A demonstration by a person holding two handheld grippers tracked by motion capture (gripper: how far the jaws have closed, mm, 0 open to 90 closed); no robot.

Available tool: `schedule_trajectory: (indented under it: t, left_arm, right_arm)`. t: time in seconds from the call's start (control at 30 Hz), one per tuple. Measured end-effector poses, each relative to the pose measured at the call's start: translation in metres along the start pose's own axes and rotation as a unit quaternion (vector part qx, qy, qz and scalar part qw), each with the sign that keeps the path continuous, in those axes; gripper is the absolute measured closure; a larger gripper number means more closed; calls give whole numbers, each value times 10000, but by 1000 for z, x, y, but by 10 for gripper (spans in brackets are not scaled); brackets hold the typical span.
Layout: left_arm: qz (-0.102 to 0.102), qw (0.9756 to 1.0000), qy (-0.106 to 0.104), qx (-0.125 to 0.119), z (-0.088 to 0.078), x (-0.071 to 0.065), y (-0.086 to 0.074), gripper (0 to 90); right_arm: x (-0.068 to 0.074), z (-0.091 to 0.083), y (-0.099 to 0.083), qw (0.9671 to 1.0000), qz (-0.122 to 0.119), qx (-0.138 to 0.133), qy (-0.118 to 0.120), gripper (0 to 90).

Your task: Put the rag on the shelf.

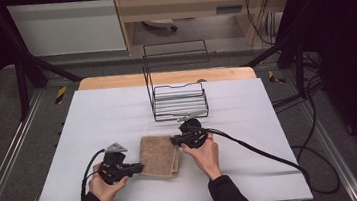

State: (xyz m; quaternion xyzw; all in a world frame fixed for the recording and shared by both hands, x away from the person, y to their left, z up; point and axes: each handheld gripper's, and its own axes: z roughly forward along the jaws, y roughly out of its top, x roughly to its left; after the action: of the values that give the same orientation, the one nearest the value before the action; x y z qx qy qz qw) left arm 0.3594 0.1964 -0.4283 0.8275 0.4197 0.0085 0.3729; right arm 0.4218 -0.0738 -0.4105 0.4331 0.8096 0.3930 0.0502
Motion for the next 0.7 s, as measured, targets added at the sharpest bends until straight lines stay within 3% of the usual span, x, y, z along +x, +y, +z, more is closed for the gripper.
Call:
schedule_trajectory:
  t: [0.07, 0.1, 0.27, 0.3, 0.43, 0.47, 0.5, 0.53, 0.63, 0.7]
  left_arm:
    - [63, 9999, 135, -12, 6, -5, 0, 854]
    - [168, 9993, 329, 52, 11, -7, 0, 849]
    - [237, 9989, 413, 39, 14, -6, 0, 787]
    - [252, 9987, 449, 14, 12, -5, 1, 696]
    - [279, 9972, 662, -214, 5, 3, 12, 463]
    - [255, 9971, 685, -213, 4, 6, 17, 463]
    - [262, 9966, 734, -252, 3, 9, 21, 419]
    - [296, 9957, 810, -326, 4, 12, 25, 356]
    - [309, 9951, 852, -392, 9, 21, 39, 323]
    - [202, 9958, 778, -444, 16, 26, 47, 322]
  right_arm:
    - [-4, 1, -3, 10000, 48, -9, -5, 850]
    - [-9, 5, -9, 9999, 96, -30, -25, 849]
    - [-12, 18, -19, 9997, -103, 59, -227, 838]
    - [-12, 23, -22, 9993, -228, 26, -295, 833]
    - [-13, 23, -25, 9992, -266, -68, -296, 785]
    - [-13, 23, -25, 9992, -266, -68, -296, 785]
    - [-14, 22, -25, 9991, -286, -101, -298, 765]
    - [-16, 20, -26, 9991, -281, -187, -248, 685]
    - [-19, 15, -27, 9989, -272, -319, -213, 561]
    - [-20, 14, -27, 9984, -352, -372, -252, 541]
